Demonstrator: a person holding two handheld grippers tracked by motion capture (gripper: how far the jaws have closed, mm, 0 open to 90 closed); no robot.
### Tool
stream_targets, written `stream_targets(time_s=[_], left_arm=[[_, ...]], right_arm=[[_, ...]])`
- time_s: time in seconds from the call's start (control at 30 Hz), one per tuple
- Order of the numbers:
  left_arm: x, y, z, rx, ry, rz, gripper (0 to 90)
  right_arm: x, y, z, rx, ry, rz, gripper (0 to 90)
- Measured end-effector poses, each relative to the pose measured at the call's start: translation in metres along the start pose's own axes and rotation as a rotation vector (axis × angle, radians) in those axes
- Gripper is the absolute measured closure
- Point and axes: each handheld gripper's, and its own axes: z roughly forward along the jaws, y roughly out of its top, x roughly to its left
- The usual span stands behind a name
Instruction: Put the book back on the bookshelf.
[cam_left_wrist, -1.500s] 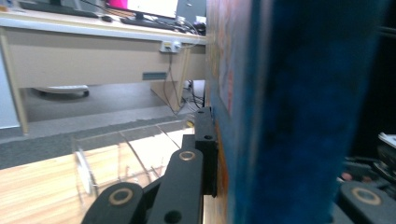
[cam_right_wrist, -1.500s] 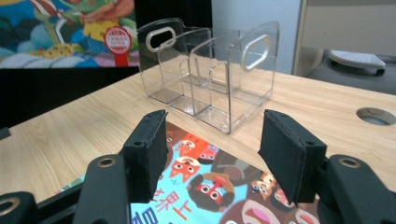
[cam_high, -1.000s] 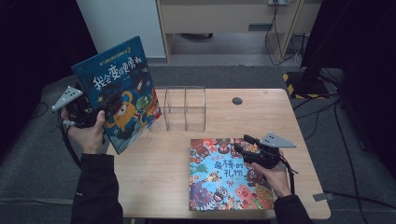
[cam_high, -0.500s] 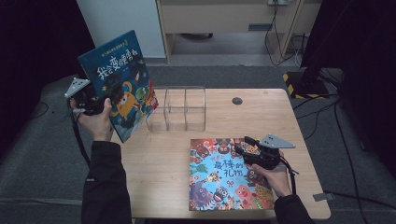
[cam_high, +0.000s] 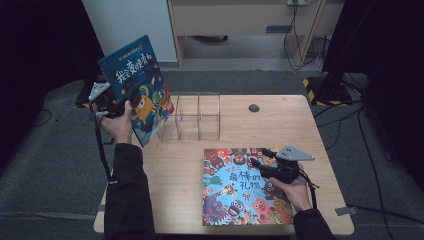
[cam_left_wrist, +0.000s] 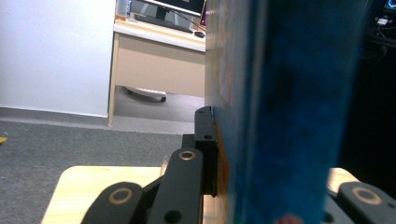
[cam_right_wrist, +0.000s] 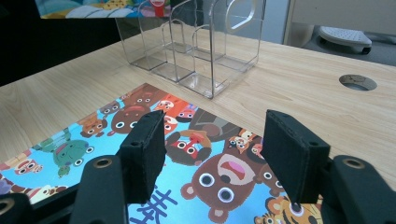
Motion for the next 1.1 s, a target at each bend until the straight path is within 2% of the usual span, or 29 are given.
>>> stream_targets(time_s=[0.13,0.33,0.43,0.57,0.77,1.0,1.1], left_arm=[[-0.002,-0.005,0.01,0.003,0.023,0.016,82.6],[-0.007,-0.015,0.02,-0.007,0.025,0.031,82.6],[-0.008,-0.021,0.026,0.004,0.032,0.037,82.5],[-0.008,-0.032,0.033,0.007,0.034,0.02,82.5],[-0.007,-0.042,0.039,0.025,0.041,0.029,82.5],[0.001,-0.056,0.042,0.024,0.039,0.009,82.4],[0.003,-0.057,0.04,0.023,0.034,0.012,82.4]], right_arm=[[0.001,-0.001,0.002,0.008,0.004,-0.007,39.2],[0.001,-0.002,0.001,0.007,0.0,-0.011,39.2],[0.0,-0.002,-0.001,0.006,-0.004,-0.011,39.2],[0.0,-0.002,-0.002,0.005,-0.003,-0.013,39.2],[0.0,-0.003,0.0,0.01,0.0,-0.021,39.2],[0.001,-0.004,0.001,0.016,-0.001,-0.024,39.2],[0.001,-0.005,0.001,0.016,-0.002,-0.025,39.2]])
